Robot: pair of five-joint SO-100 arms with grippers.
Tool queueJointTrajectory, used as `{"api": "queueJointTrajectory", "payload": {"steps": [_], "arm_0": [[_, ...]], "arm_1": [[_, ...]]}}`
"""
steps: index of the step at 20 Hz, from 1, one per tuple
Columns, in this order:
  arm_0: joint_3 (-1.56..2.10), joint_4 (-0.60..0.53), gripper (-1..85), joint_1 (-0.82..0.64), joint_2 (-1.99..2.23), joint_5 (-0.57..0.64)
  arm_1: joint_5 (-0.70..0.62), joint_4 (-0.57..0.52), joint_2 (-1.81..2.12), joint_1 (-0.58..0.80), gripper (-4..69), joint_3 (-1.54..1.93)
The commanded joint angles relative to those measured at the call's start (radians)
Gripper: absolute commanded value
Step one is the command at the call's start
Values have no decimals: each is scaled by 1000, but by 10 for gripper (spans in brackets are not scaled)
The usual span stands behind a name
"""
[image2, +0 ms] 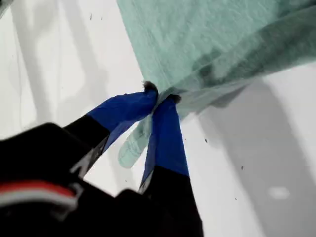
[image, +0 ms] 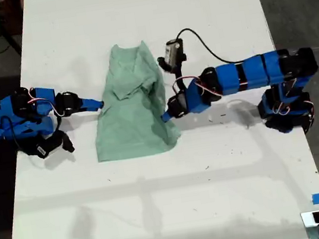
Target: Fold t shirt
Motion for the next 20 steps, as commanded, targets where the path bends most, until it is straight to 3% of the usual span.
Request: {"api": "queueJointTrajectory", "payload": {"steps": [1, 4, 7, 10, 15, 18, 20], "arm_0": [[38, 2, 112, 5, 2, 8], [38, 2, 112, 5, 2, 8], [38, 2, 112, 5, 2, 8], [38, 2, 112, 5, 2, 8], [38, 2, 112, 5, 2, 8], [38, 2, 112, 5, 2, 8], [38, 2, 112, 5, 2, 8]], "arm_1": [[-29, -29, -178, -29, 13, -262], [-28, -44, -339, -31, 44, -385], [-29, -3, -304, -31, 198, -388], [-32, 77, -132, -29, 224, -322], [26, 235, 224, -49, 200, -103], [100, 158, 541, -48, 164, 322], [129, 52, 776, -40, 35, 675]]}}
